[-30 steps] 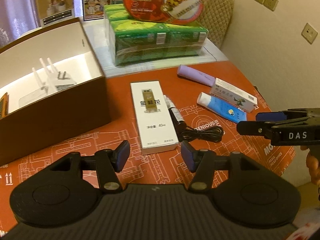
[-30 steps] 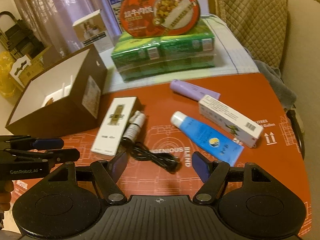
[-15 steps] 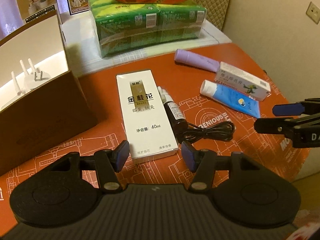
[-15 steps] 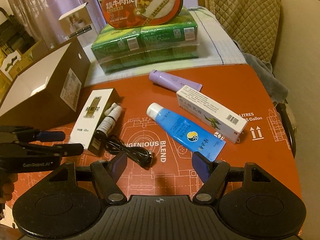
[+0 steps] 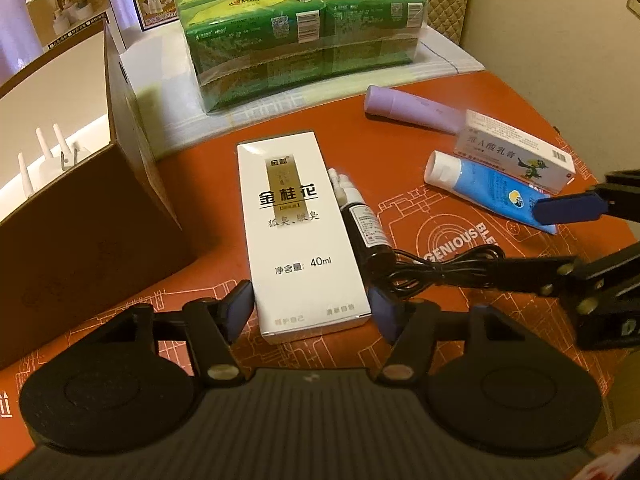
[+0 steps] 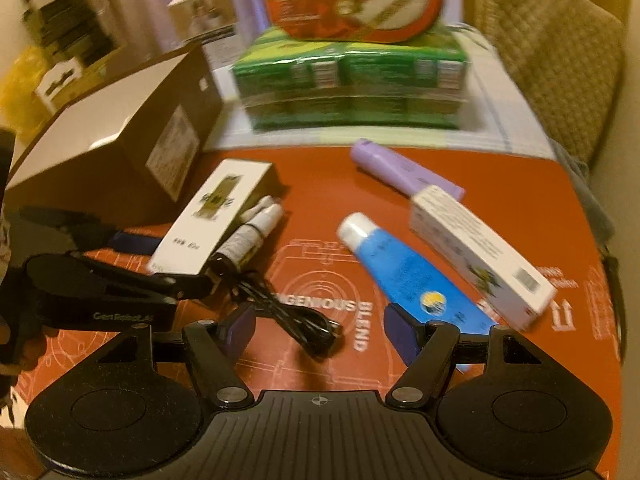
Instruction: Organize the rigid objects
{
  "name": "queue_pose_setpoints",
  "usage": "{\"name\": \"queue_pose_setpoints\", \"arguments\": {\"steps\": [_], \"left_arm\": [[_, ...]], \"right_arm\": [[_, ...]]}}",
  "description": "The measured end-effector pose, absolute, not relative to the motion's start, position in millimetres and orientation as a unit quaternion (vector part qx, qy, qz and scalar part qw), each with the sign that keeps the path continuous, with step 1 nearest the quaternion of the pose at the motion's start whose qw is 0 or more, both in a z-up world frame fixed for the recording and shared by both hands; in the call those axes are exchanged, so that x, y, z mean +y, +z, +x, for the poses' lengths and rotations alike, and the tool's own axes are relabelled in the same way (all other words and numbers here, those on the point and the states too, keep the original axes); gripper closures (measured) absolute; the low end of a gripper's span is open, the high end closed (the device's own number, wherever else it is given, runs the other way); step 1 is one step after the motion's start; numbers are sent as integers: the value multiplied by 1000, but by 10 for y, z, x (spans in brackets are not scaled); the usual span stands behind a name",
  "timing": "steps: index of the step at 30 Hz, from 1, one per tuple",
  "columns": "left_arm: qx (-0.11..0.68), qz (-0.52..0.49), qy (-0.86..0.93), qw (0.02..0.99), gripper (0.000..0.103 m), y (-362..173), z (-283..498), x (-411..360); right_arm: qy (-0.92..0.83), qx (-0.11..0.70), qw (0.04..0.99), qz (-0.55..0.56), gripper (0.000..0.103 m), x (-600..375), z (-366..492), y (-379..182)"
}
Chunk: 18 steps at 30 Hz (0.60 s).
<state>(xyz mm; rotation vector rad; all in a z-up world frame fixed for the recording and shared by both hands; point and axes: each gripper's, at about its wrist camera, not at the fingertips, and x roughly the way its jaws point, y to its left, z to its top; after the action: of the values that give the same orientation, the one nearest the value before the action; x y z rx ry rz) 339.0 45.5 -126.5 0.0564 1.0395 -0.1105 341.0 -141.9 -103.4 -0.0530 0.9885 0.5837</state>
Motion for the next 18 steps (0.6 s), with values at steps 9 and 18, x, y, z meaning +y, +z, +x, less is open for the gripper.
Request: {"name": "queue_pose_setpoints", "arguments": {"steps": [9,18], "left_arm": [[493,22,-22,870,44,-1255,3138,691],[495,10,-5,869,48,-1231,2725,865]], "right_arm": [[346,437,822,-117,46,-1049,3392,-1217],[371,416,803,-210,58,-798,3356,-1468]]}}
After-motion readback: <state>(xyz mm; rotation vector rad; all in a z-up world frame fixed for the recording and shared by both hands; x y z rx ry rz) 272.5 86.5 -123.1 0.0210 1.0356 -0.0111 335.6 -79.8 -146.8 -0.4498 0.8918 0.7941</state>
